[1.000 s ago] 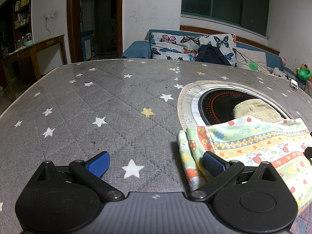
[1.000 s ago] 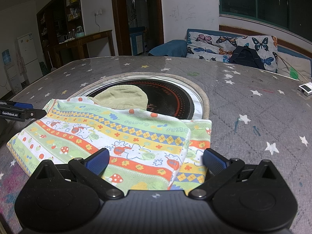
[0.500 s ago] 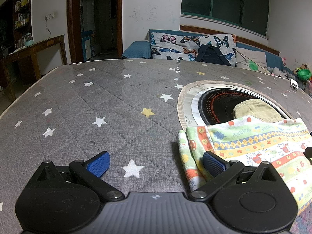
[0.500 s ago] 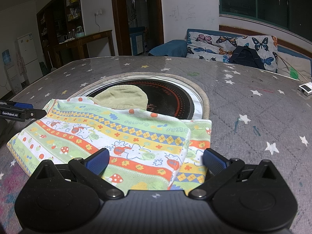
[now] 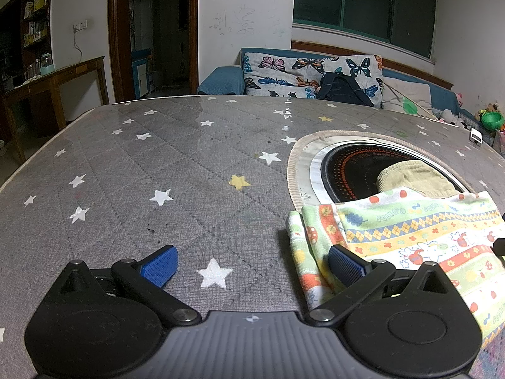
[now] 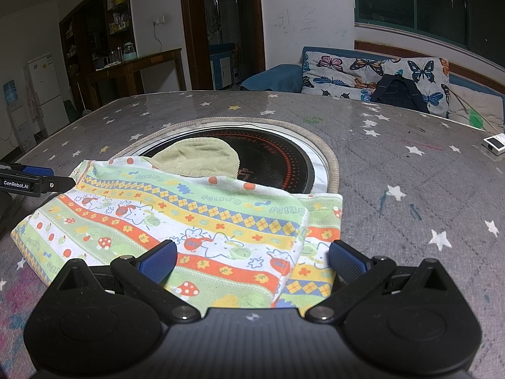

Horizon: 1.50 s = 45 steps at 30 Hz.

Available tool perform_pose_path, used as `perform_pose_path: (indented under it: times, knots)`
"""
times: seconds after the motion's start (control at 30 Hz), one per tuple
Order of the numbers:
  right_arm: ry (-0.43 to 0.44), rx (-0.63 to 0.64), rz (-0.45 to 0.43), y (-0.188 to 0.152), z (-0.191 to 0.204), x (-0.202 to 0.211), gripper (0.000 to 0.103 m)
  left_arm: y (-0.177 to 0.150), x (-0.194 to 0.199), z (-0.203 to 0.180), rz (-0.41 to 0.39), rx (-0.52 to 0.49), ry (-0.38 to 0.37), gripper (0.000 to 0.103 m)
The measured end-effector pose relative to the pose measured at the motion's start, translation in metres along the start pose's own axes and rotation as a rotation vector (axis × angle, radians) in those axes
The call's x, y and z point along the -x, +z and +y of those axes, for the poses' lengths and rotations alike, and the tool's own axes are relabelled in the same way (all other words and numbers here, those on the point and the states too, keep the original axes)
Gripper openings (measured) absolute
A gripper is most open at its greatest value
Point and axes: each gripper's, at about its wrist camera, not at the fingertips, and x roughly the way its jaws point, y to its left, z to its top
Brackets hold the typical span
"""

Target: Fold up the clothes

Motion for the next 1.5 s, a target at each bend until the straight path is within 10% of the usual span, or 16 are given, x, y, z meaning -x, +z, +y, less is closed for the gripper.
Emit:
perform_pose_path:
  times: [1.5]
  knots:
    - [-0.015,0.017,0.005,-0.0004,0.0073,-0.0029,0.103,-0.0003,-0.0001,-0.0002,0.000,0.001,-0.001,0.103]
